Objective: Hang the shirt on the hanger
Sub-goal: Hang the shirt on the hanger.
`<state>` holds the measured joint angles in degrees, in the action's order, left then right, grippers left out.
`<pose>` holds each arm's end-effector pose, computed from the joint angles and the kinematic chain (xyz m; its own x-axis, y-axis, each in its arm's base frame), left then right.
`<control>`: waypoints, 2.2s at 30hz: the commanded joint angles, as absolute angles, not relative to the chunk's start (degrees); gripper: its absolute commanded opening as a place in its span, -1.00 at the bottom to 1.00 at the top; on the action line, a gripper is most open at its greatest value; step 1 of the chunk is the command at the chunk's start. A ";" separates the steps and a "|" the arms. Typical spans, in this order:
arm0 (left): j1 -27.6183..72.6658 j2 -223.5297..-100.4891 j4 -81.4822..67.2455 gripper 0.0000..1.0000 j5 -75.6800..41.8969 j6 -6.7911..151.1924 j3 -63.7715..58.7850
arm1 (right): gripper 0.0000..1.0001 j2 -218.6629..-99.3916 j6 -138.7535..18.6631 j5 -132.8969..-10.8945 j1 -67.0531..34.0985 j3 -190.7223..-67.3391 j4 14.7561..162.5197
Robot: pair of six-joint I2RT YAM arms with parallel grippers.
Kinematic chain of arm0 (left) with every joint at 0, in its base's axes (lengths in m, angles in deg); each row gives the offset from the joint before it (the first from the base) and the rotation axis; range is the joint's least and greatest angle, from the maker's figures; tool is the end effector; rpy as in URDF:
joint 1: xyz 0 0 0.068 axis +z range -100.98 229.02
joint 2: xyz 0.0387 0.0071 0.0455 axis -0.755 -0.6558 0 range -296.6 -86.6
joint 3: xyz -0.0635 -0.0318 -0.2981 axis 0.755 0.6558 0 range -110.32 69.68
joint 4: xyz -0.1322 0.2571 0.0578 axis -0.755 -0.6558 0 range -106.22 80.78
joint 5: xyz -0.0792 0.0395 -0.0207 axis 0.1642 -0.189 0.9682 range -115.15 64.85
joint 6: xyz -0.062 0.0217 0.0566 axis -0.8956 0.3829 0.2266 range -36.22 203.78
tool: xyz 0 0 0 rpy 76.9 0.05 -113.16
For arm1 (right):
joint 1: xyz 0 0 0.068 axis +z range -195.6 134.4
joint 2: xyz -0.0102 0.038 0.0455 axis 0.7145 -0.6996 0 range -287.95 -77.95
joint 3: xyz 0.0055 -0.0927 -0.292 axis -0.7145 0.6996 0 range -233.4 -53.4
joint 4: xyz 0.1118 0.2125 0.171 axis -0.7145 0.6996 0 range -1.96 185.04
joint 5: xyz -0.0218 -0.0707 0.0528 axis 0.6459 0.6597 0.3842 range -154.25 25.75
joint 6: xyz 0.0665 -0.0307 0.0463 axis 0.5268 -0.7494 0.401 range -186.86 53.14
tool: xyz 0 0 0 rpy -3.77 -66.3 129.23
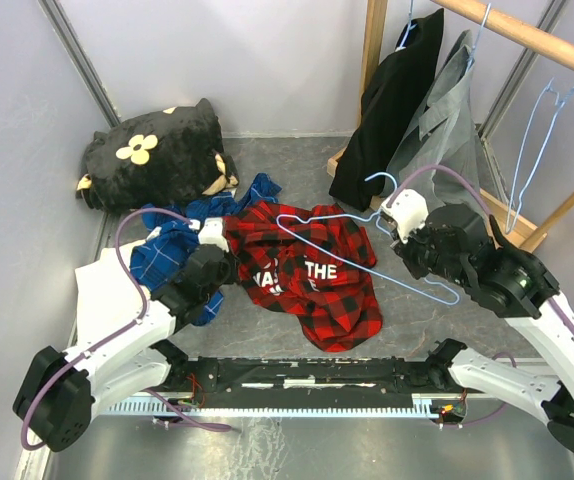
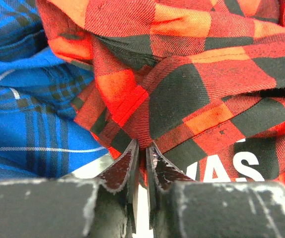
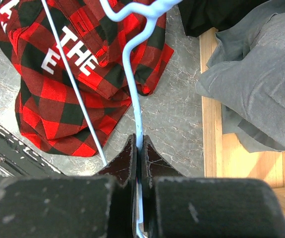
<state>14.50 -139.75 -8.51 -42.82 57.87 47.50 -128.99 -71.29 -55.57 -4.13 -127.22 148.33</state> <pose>0.2102 -0.1163 0.1856 -0.5150 -0.1511 -0.8438 0.1100 0.9646 -0.2398 0.1472 0.1147 0.4183 -0.4112 -0.4654 -0.7838 -0.5984 0.7865 -0.1530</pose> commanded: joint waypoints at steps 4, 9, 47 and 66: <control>14.32 -140.55 -14.67 -0.80 -45.97 59.11 36.62 | -1.00 -123.27 -75.45 -54.18 -4.26 -123.75 141.63; 14.39 -143.15 -23.55 -0.79 -42.13 61.65 26.66 | -1.00 -123.43 -77.63 -55.76 -4.30 -122.15 139.54; 13.15 -153.71 -42.10 -0.88 -22.27 73.89 -4.47 | -1.00 -147.14 -75.15 -61.43 -4.25 -120.69 106.41; 6.53 -160.07 -54.09 -0.95 -25.11 78.85 -20.58 | -1.00 -142.74 -80.11 -66.01 -4.28 -108.48 92.41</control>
